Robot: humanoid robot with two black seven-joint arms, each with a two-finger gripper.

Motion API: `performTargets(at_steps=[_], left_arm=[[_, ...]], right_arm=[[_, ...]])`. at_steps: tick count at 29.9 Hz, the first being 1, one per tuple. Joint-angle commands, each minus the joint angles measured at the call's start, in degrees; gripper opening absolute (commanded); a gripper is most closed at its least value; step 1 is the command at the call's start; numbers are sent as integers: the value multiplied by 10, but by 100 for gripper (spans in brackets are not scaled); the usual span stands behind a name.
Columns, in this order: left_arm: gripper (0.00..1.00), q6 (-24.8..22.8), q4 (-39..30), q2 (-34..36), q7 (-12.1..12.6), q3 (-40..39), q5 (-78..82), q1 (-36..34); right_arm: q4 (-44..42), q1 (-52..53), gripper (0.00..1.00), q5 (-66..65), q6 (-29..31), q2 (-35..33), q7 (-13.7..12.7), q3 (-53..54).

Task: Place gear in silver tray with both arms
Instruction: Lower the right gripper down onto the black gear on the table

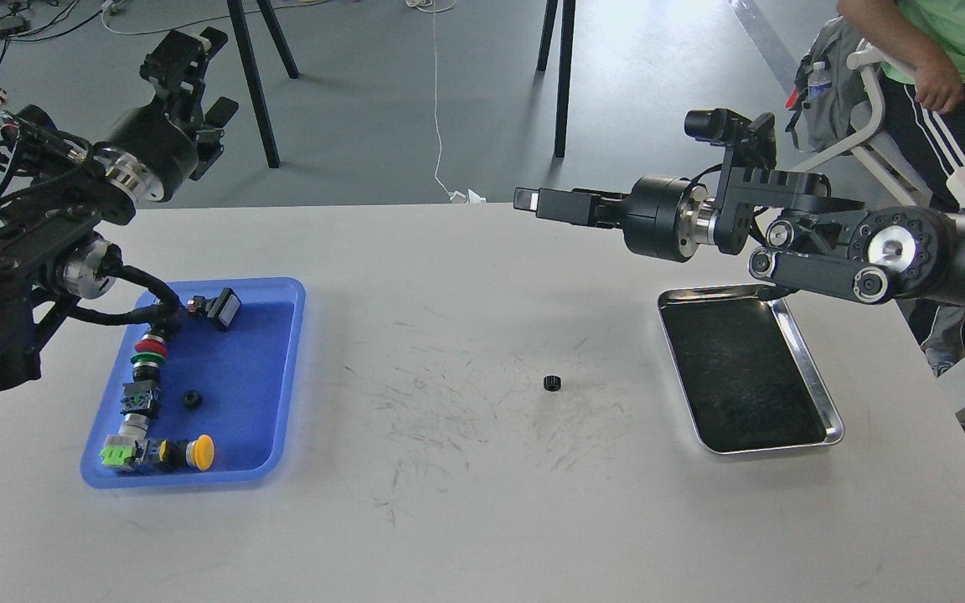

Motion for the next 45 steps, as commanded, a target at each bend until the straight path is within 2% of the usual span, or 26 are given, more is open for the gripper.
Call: performTargets(at_steps=[1, 6, 9, 11, 15, 22, 28, 45], left_arm=[[98, -20, 6, 2, 0, -5, -21, 6], [98, -67, 17, -3, 0, -10, -101, 8], [98, -68, 21, -4, 20, -17, -132, 9], [98, -71, 22, -4, 20, -20, -142, 9], [98, -93, 25, -5, 37, -20, -145, 11], [98, -87, 39, -22, 39, -20, -149, 11], [98, -87, 41, -21, 39, -20, -150, 11], [99, -87, 42, -18, 39, -19, -150, 11]], right_arm=[[0, 26, 99, -53, 0, 1, 0, -36], [0, 53, 99, -145, 0, 5, 0, -61], [0, 59, 99, -186, 0, 11, 0, -74], [0, 60, 99, -199, 0, 18, 0, -83], [2, 70, 98, -230, 0, 32, 0, -108], [-4, 72, 97, -314, 0, 93, 0, -163], [-26, 72, 96, -331, 0, 144, 0, -199], [-66, 41, 95, -328, 2, 205, 0, -225]])
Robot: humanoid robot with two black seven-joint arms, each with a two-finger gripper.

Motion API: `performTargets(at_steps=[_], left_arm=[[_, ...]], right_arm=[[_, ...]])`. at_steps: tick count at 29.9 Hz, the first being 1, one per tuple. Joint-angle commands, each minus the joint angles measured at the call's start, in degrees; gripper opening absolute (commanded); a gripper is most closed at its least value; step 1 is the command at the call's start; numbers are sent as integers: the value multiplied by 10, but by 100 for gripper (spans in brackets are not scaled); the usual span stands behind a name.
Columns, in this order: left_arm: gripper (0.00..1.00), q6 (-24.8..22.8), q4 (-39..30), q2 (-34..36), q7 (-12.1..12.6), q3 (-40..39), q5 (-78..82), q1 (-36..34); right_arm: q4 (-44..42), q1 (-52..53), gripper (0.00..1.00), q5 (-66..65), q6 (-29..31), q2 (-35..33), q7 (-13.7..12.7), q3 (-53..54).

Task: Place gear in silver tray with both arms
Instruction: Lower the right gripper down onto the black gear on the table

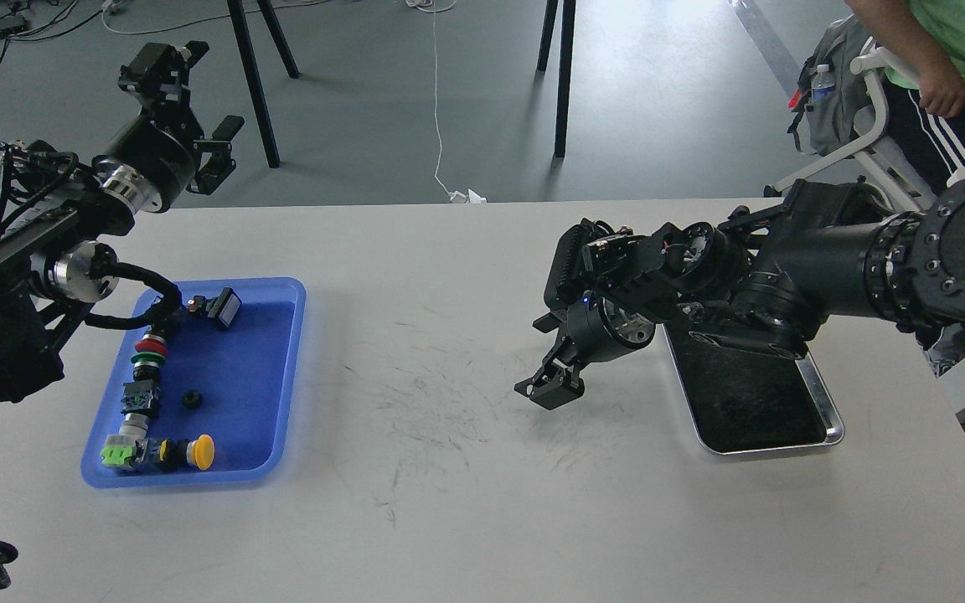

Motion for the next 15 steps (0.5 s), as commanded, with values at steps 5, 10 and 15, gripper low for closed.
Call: performTargets(at_steps=[5, 10, 15], left_arm=[[99, 0, 8, -6, 0, 0, 0, 1], [98, 1, 8, -6, 0, 0, 0, 2], [98, 0, 12, -6, 0, 0, 0, 2]], right_arm=[[-9, -7, 95, -4, 4, 1, 0, -25], [-12, -24, 92, -4, 3, 1, 0, -20], [-26, -40, 90, -4, 2, 3, 0, -21]])
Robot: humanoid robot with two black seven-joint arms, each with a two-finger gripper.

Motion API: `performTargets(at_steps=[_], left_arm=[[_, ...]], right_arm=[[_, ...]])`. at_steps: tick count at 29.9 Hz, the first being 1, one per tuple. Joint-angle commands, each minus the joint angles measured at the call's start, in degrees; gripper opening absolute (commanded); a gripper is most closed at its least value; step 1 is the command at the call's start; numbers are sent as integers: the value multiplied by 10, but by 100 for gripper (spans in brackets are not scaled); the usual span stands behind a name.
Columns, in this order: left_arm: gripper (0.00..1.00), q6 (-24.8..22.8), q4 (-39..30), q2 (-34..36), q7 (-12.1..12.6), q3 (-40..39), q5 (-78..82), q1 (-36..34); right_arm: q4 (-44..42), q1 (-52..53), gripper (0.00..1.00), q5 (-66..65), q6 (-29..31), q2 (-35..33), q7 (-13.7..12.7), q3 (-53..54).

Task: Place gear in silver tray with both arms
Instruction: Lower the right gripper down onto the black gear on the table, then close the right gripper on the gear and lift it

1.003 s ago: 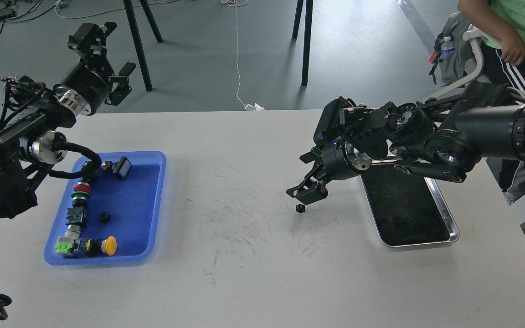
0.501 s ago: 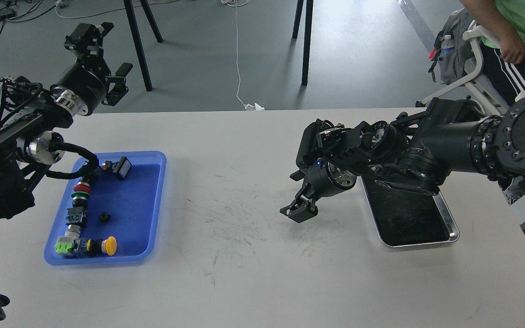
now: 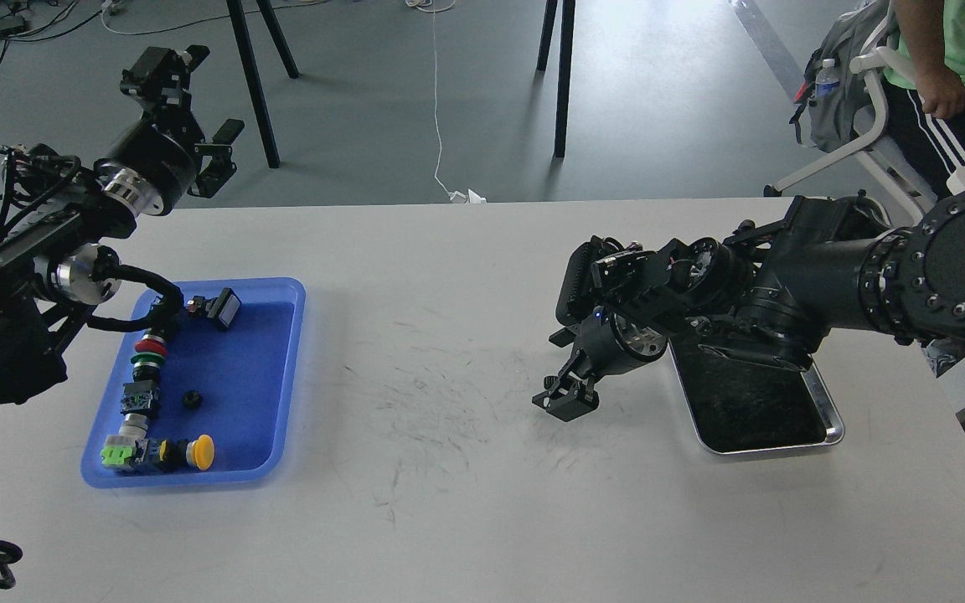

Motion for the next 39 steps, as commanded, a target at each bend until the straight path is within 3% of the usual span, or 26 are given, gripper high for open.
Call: performTargets(at_steps=[1, 13, 25, 29, 39], left_arm=[[98, -1, 2, 0, 0, 1, 0, 0], [98, 0, 2, -1, 0, 0, 0, 1], [98, 0, 3, 0, 0, 1, 0, 1], [98, 0, 3, 0, 0, 0, 0, 6], [98, 0, 3, 0, 0, 1, 0, 7]], right_arm=[[-13, -13, 88, 0, 0, 2, 0, 0], [-37, -26, 69, 0, 3, 13, 0, -2], [-35, -23, 61, 2, 11, 13, 0, -3], [-35, -21, 51, 0, 13, 13, 0, -3], [-34, -24, 43, 0, 19, 13, 0, -3]])
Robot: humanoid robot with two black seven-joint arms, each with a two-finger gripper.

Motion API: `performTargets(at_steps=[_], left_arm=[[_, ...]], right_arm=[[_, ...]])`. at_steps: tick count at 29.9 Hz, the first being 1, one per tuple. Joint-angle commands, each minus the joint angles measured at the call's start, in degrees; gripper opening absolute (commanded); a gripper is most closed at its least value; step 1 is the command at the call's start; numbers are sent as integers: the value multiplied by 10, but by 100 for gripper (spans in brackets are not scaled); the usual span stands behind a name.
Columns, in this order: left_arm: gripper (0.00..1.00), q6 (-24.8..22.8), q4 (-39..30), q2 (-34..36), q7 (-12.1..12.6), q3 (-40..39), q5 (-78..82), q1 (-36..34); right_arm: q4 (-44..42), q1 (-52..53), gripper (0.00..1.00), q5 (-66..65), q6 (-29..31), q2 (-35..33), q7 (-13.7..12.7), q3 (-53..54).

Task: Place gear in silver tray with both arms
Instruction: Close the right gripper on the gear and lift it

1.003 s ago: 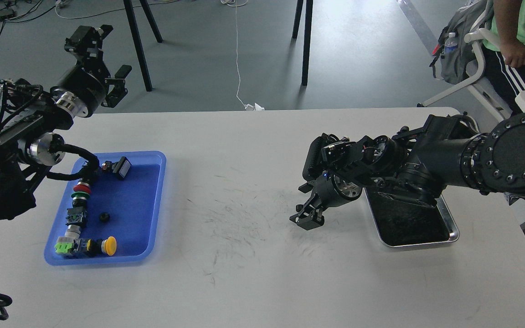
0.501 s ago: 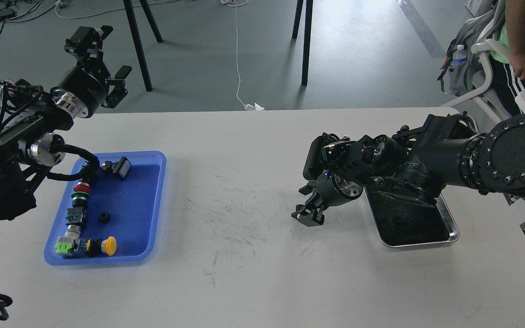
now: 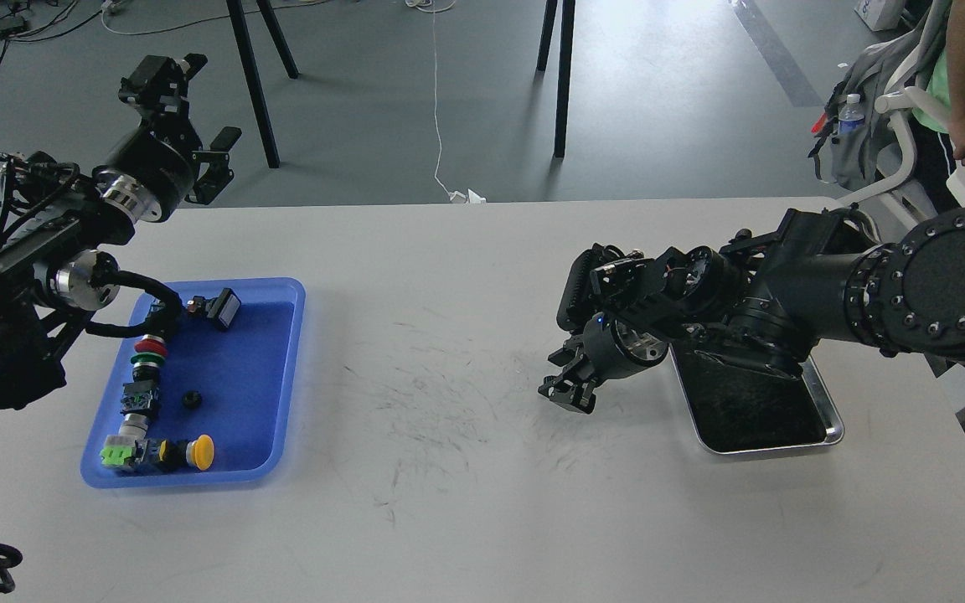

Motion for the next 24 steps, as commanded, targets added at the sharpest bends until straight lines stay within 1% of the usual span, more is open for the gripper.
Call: performTargets(at_steps=[1, 4, 8, 16, 18, 20, 22, 24], left_arm=[[98, 0, 0, 0, 0, 0, 0, 0], [98, 0, 0, 0, 0, 0, 0, 1], [98, 0, 0, 0, 0, 0, 0, 1], [98, 0, 0, 0, 0, 0, 0, 1], [98, 0, 0, 0, 0, 0, 0, 1], [99, 0, 0, 0, 0, 0, 0, 1], [98, 0, 0, 0, 0, 0, 0, 1], [98, 0, 0, 1, 0, 0, 0, 1]], right_arm=[[0, -1, 43, 0, 0, 0, 0, 0], [0, -2, 39, -1, 0, 0, 0, 0], [0, -3, 36, 0, 0, 0, 0, 0], [-2, -5, 20, 0, 0, 0, 0, 3], [-3, -6, 14, 0, -1, 0, 0, 4], [-3, -4, 10, 0, -1, 0, 0, 5], [-2, -2, 3, 1, -1, 0, 0, 5], [-2, -3, 1, 1, -1, 0, 0, 5]])
